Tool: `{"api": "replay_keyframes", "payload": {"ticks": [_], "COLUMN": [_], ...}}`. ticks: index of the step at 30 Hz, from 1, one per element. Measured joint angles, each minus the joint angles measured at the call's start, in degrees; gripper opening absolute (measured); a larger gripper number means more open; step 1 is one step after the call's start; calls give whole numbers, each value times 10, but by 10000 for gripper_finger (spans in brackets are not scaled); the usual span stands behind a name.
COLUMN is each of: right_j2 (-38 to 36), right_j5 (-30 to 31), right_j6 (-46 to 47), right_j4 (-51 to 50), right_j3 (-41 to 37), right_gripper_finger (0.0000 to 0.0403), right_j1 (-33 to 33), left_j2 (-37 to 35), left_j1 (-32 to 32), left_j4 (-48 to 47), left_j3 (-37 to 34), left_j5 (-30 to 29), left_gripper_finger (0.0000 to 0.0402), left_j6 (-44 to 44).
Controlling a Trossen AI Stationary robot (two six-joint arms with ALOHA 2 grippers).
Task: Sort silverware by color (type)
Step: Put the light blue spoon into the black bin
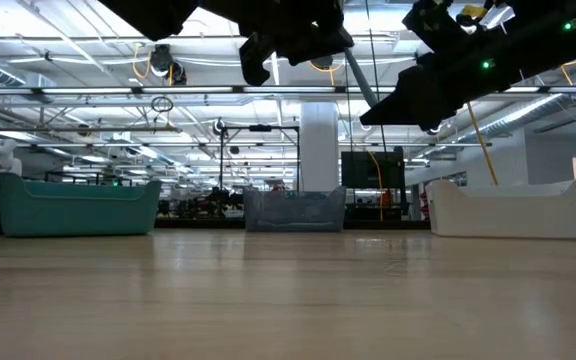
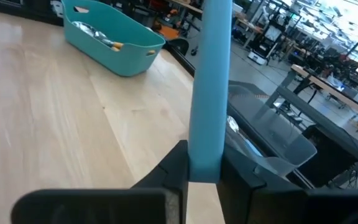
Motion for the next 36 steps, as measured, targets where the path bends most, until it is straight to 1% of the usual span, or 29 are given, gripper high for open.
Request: {"api": "replay_keyframes", "payload": {"ticks": [3, 7, 10, 13, 17, 19, 21, 23, 29, 34, 36], "right_j2": [-3, -25, -45, -77, -112, -126, -137, -141, -135, -132, -132], "right_j5": [-1, -21, -34, -53, -93, -121, -153, -197, -340, -435, -465], "right_j6": [0, 5, 8, 8, 5, 0, -10, -18, -34, -39, -40], "right_j4": [-4, -14, -37, -59, -95, -99, -108, -108, -129, -169, -188], "right_j3": [0, 1, 1, 1, 1, 1, 1, 1, 32, 68, 83], "right_gripper_finger": [48, 48, 48, 48, 48, 48, 48, 48, 48, 48, 48], "right_j1": [0, -4, -12, -26, -66, -94, -127, -165, -278, -355, -383], "left_j2": [0, 3, 1, 0, -16, -24, -34, -47, -85, -110, -110], "left_j1": [-1, -6, -12, -21, -34, -40, -47, -48, -36, -23, -22], "left_j4": [-18, -46, -36, -39, -44, -59, -88, -123, -270, -385, -412], "left_j3": [0, -1, -1, -1, -1, -1, -1, -1, -1, 0, 0], "left_j5": [11, -5, -34, -75, -89, -88, -74, -48, 69, 162, 179], "left_gripper_finger": [93, 170, 205, 217, 220, 219, 214, 206, 166, 127, 111], "left_j6": [7, 41, 75, 108, 155, 175, 186, 177, 122, 98, 98]}}
